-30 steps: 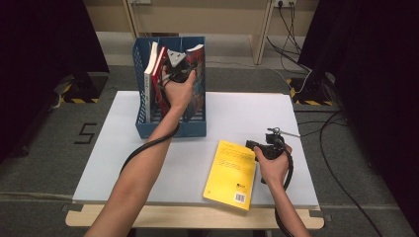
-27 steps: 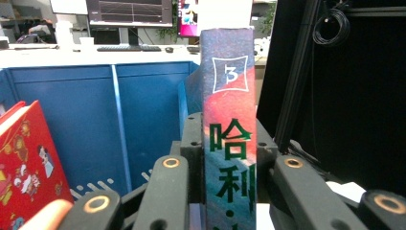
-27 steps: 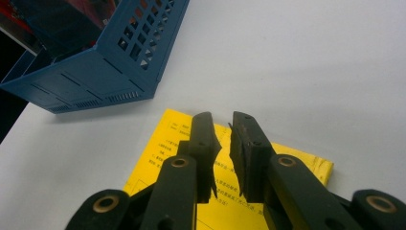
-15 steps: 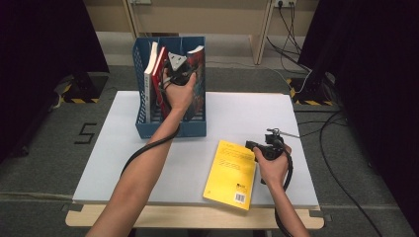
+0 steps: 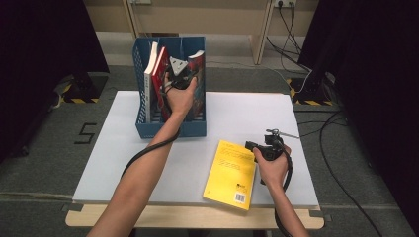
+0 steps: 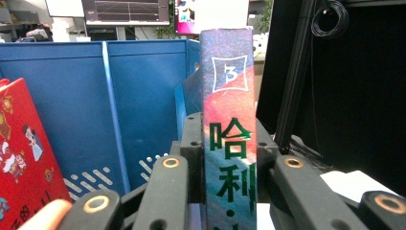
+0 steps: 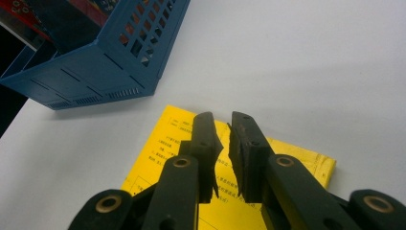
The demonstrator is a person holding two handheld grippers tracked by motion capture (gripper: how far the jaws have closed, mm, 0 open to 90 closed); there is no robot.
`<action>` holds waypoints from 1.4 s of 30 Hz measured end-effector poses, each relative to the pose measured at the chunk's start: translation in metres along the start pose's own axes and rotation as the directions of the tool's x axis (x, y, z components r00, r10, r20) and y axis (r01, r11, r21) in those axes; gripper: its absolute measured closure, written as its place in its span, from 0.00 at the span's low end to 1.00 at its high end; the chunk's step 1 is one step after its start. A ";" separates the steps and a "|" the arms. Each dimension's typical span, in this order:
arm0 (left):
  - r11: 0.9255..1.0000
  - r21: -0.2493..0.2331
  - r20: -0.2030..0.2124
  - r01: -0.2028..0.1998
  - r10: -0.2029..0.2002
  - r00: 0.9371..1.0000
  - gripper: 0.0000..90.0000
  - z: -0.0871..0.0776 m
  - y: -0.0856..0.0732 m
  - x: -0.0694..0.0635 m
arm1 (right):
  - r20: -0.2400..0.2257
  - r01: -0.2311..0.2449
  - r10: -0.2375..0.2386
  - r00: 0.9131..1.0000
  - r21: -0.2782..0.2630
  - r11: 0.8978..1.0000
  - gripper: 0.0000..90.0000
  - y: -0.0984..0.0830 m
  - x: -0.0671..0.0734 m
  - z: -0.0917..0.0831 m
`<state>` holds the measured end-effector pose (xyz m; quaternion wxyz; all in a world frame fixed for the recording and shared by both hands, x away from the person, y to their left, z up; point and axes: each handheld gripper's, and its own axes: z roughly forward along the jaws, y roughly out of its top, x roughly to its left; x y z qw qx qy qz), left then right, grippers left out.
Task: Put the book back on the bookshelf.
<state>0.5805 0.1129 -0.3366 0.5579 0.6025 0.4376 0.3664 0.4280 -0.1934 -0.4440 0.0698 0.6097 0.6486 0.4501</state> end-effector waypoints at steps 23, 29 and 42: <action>0.993 0.119 -0.001 -0.026 0.026 1.000 0.81 -0.016 0.004 0.003 | 0.017 -0.009 0.008 1.000 0.006 1.000 0.84 -0.002 -0.002 0.000; 0.986 0.169 0.026 -0.005 0.001 1.000 0.80 -0.026 0.003 0.006 | 0.019 0.000 0.000 1.000 0.005 1.000 0.84 -0.003 -0.002 0.000; 0.966 0.258 0.064 -0.005 -0.012 0.998 0.79 -0.053 -0.005 0.006 | 0.021 -0.009 0.009 1.000 0.012 1.000 0.81 -0.003 0.003 0.001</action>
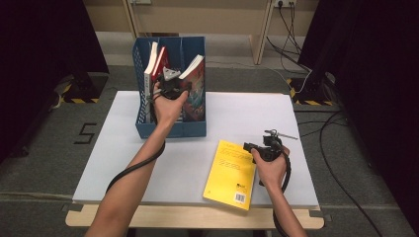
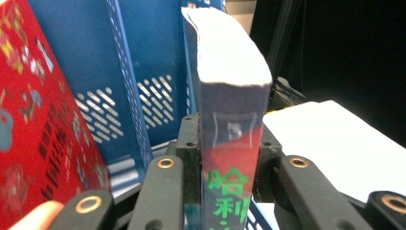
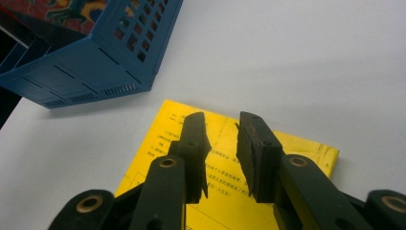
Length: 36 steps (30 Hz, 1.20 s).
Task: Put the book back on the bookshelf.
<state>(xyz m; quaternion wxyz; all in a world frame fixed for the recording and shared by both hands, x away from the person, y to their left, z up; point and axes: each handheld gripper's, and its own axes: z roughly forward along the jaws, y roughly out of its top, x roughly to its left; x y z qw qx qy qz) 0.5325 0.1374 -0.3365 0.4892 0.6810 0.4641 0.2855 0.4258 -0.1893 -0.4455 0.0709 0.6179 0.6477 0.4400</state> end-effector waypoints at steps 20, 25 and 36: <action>1.000 -0.016 -0.002 -0.017 0.017 1.000 0.72 -0.007 -0.010 -0.008 | -0.003 0.008 -0.008 1.000 0.001 1.000 0.80 0.003 0.002 0.000; 1.000 -0.011 -0.003 -0.011 0.011 1.000 0.73 -0.005 -0.010 -0.007 | -0.004 0.001 -0.001 1.000 0.005 1.000 0.79 0.003 0.003 -0.001; 1.000 0.009 -0.023 -0.013 0.013 1.000 0.78 0.003 -0.009 -0.006 | -0.001 -0.002 0.002 1.000 0.010 1.000 0.79 0.004 0.003 -0.001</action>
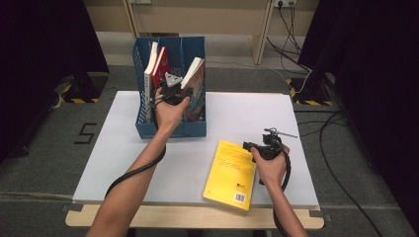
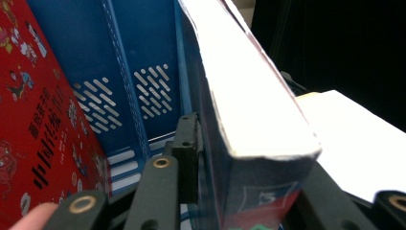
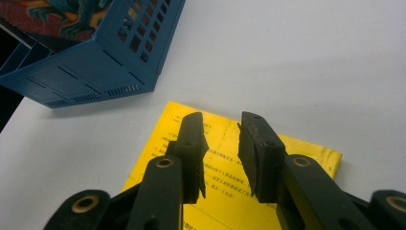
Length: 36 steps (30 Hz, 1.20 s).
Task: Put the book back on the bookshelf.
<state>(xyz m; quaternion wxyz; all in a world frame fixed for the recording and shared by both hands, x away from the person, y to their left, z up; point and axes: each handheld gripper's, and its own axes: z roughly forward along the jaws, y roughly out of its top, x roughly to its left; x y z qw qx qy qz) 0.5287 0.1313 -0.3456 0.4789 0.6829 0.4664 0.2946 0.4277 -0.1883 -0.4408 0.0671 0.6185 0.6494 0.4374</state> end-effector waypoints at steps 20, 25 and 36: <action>0.997 -0.070 0.000 0.033 -0.033 0.999 0.83 0.008 0.007 0.009 | 0.007 0.004 -0.004 1.000 0.013 1.000 0.80 -0.001 -0.005 0.001; 0.995 -0.097 -0.017 0.028 -0.030 0.999 0.83 0.011 0.016 0.010 | 0.007 0.003 -0.003 1.000 0.005 1.000 0.81 0.000 -0.007 -0.001; 0.987 -0.153 -0.073 0.056 -0.068 0.995 0.83 0.029 0.032 0.020 | 0.007 0.010 -0.010 1.000 0.001 1.000 0.81 0.002 -0.007 -0.002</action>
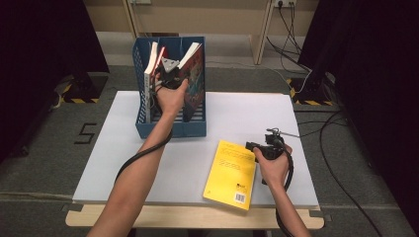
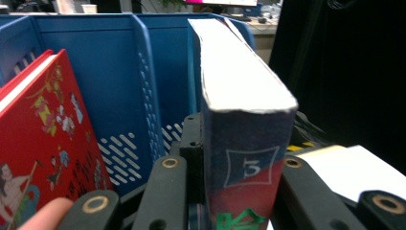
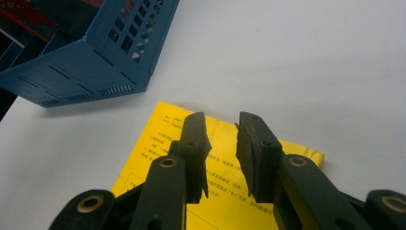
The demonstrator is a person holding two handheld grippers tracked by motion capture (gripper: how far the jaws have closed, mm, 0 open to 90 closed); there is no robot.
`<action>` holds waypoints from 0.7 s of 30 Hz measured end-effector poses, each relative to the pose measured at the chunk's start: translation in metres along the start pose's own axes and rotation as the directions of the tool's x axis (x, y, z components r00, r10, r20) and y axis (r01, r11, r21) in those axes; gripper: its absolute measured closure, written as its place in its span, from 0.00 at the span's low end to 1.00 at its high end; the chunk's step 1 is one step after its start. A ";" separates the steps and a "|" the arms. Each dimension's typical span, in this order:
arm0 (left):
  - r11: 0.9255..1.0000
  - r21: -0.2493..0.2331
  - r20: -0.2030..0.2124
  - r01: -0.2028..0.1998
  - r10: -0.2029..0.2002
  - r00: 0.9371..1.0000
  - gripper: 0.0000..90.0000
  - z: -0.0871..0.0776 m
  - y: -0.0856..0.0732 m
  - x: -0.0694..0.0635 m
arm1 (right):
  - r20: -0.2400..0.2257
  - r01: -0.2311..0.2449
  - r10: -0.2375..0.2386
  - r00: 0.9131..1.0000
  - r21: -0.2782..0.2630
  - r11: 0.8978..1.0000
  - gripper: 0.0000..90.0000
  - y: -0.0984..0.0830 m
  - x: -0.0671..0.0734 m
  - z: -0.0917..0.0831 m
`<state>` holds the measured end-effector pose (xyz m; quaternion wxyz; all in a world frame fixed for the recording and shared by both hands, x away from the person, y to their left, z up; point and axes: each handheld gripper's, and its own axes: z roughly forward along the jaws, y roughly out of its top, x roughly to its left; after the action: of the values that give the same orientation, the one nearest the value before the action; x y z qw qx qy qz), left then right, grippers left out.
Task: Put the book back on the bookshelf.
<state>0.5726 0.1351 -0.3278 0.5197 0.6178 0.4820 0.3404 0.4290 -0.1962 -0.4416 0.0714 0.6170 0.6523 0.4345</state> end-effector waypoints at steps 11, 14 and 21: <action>1.000 0.001 -0.061 -0.016 0.016 0.998 0.81 0.017 -0.012 0.002 | 0.003 0.002 -0.002 1.000 0.003 1.000 0.81 -0.002 -0.002 0.001; 0.999 0.015 -0.065 -0.038 0.039 0.997 0.81 0.016 -0.011 0.001 | 0.004 -0.003 0.003 1.000 0.008 1.000 0.81 -0.002 -0.003 0.000; 0.995 0.099 -0.053 -0.022 0.027 0.998 0.78 0.010 -0.018 0.011 | -0.001 -0.002 0.002 1.000 0.000 1.000 0.81 -0.003 -0.001 -0.001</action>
<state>0.5810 0.1421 -0.3482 0.4714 0.6390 0.5044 0.3392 0.4264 -0.1973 -0.4442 0.0708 0.6175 0.6516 0.4349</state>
